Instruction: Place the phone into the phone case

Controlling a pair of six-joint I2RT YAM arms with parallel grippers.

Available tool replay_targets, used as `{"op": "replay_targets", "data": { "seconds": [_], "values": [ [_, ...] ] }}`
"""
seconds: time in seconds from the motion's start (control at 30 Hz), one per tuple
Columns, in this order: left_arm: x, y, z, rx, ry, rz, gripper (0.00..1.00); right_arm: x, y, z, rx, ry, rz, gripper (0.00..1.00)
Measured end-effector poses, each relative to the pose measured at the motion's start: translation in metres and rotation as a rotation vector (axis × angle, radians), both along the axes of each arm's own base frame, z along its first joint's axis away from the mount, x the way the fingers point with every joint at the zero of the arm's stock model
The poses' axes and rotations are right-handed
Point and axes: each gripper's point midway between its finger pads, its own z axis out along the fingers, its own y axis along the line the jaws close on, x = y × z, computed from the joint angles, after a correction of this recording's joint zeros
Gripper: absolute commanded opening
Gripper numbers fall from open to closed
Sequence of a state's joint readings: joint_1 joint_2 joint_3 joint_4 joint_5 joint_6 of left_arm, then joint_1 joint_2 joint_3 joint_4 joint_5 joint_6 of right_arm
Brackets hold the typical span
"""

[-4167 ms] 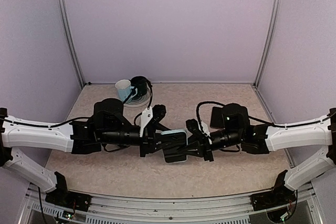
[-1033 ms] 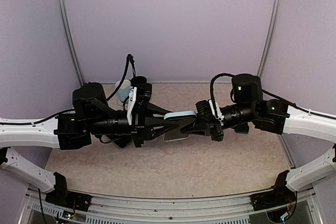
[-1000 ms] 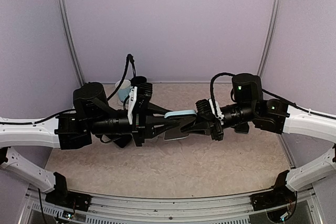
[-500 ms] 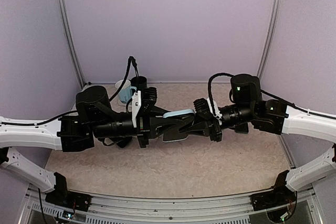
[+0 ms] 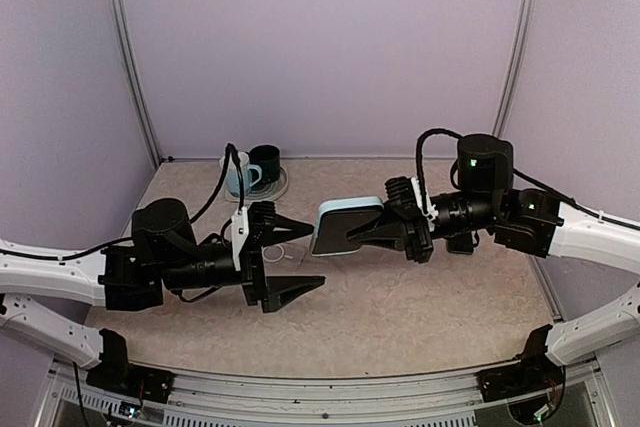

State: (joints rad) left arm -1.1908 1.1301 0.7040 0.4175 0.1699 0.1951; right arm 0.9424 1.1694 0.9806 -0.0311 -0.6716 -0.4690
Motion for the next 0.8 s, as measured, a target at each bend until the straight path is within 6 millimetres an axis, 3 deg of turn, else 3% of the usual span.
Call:
{"op": "replay_targets", "data": {
  "seconds": [0.03, 0.27, 0.37, 0.43, 0.57, 0.7, 0.8],
  "values": [
    [0.001, 0.001, -0.005, 0.008, 0.004, 0.006, 0.44, -0.001, -0.001, 0.003, 0.009, -0.003, 0.005, 0.00],
    [0.014, -0.018, -0.022, 0.057, 0.000, 0.030, 0.44, -0.009, -0.001, 0.015, 0.054, -0.004, 0.048, 0.00],
    [0.017, -0.027, -0.027, 0.070, 0.005, 0.022, 0.30, -0.012, 0.000, 0.019, 0.069, -0.004, 0.064, 0.00],
    [0.019, -0.032, -0.026, 0.068, 0.005, 0.021, 0.24, -0.013, 0.000, 0.020, 0.074, 0.000, 0.070, 0.00],
    [0.021, -0.039, -0.019, 0.048, -0.001, 0.019, 0.25, -0.014, 0.000, 0.021, 0.077, 0.003, 0.077, 0.00],
    [0.021, -0.039, -0.014, 0.030, -0.006, 0.015, 0.00, -0.014, 0.000, 0.021, 0.077, 0.007, 0.077, 0.00],
    [0.020, -0.040, -0.016, 0.043, -0.043, 0.007, 0.00, -0.014, -0.001, 0.020, 0.071, 0.049, 0.073, 0.00]
  ]
}}
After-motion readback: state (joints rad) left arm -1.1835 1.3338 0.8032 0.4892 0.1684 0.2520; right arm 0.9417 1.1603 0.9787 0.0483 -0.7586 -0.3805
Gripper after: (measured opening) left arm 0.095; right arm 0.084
